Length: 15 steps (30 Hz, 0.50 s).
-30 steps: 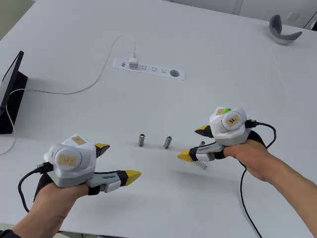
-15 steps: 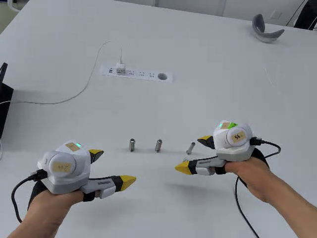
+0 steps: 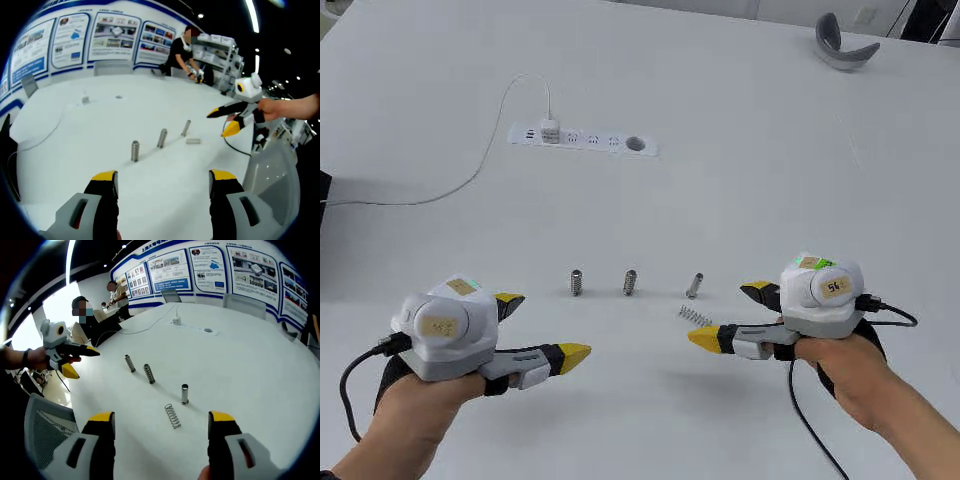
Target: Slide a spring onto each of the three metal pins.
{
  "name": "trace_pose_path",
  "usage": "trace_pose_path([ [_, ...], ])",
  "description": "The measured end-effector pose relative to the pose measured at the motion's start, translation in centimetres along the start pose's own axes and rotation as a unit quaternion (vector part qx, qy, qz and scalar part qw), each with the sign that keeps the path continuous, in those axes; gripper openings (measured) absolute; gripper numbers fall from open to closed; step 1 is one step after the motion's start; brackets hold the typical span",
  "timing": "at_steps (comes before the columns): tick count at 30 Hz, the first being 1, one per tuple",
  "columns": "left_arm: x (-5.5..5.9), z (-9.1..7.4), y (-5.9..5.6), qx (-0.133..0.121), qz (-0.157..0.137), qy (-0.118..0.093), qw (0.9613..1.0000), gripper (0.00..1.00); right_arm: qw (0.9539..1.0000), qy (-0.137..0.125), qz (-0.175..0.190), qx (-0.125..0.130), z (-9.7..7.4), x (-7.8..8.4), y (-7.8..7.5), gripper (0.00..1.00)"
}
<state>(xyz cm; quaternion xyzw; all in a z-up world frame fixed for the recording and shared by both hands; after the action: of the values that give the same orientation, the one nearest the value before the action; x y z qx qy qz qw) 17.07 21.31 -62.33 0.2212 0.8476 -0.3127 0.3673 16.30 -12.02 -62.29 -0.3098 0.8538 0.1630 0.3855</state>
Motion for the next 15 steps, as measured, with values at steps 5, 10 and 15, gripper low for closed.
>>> trace_pose_path([
  [5,-0.2,0.2,0.1,-0.004,0.000,-0.001,1.0000,0.76,0.9998,-0.004,0.018,0.010,-0.9,1.0,0.0,0.79],
  [10,-0.5,0.4,0.3,-0.008,-0.003,-0.004,0.9999,0.76,0.9992,-0.011,0.034,0.019,-1.8,1.9,0.0,0.79],
  [15,-0.5,0.6,0.1,-0.010,0.000,-0.002,1.0000,0.76,0.9982,-0.022,0.051,0.025,-2.6,2.7,0.0,0.80],
])
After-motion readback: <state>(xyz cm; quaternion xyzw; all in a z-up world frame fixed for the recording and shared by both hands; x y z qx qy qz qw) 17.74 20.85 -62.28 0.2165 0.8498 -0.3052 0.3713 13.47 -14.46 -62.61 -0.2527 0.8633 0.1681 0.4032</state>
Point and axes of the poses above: the centre of the closed fingertips' face, and the gripper's own axes: z roughly forward along the fingers, y roughly to its left, x roughly out of its underside, the point moved 10 cm from there along -z, roughly backward along the fingers, and after that the axes turned 10 degrees about -z, right-handed, at the moved point
